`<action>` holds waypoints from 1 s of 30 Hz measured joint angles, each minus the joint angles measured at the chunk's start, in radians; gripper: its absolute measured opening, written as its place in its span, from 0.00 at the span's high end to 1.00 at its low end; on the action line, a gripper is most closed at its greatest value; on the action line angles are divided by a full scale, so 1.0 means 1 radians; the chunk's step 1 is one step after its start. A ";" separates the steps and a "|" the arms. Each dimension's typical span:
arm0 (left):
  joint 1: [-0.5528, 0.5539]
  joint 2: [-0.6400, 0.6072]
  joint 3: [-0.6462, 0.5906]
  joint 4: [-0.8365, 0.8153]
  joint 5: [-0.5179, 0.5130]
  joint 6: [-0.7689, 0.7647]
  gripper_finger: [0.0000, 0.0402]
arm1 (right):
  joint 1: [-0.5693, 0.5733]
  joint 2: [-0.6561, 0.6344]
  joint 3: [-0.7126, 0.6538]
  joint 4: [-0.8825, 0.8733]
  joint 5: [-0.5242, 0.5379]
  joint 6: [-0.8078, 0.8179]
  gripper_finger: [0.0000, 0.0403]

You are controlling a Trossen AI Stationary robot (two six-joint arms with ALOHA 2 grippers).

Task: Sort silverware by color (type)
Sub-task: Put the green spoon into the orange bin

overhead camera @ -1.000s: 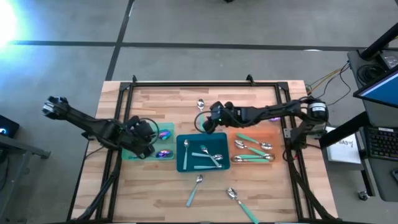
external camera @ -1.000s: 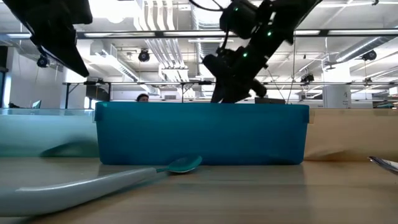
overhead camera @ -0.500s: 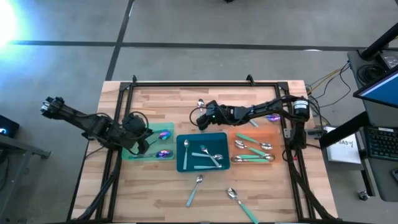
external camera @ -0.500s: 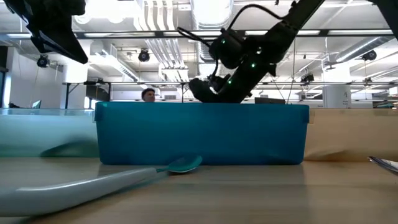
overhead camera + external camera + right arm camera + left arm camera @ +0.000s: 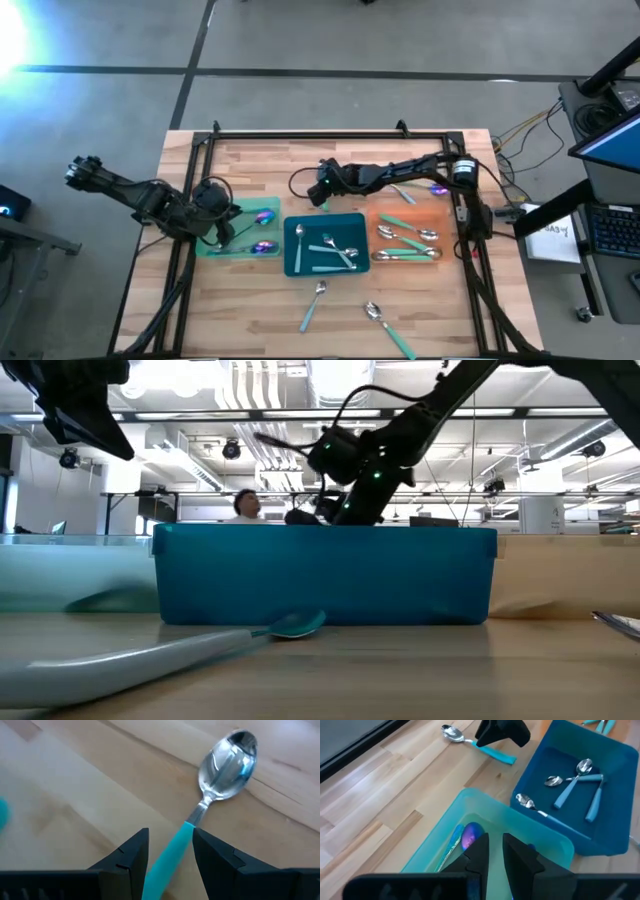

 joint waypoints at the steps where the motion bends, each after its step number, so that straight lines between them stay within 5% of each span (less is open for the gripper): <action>1: 0.000 -0.003 0.000 -0.009 0.001 0.000 0.90 | -0.003 0.018 0.026 -0.035 0.000 -0.001 0.64; 11: 0.000 -0.033 0.000 -0.054 0.002 0.001 0.90 | -0.014 0.161 0.242 -0.282 0.010 -0.083 0.64; 25: 0.000 -0.036 0.000 -0.054 -0.021 -0.003 0.90 | -0.028 0.155 0.251 -0.321 -0.001 -0.262 0.66; 30: 0.000 -0.036 0.000 -0.054 -0.026 -0.006 0.90 | -0.036 0.155 0.251 -0.323 -0.008 -0.289 0.87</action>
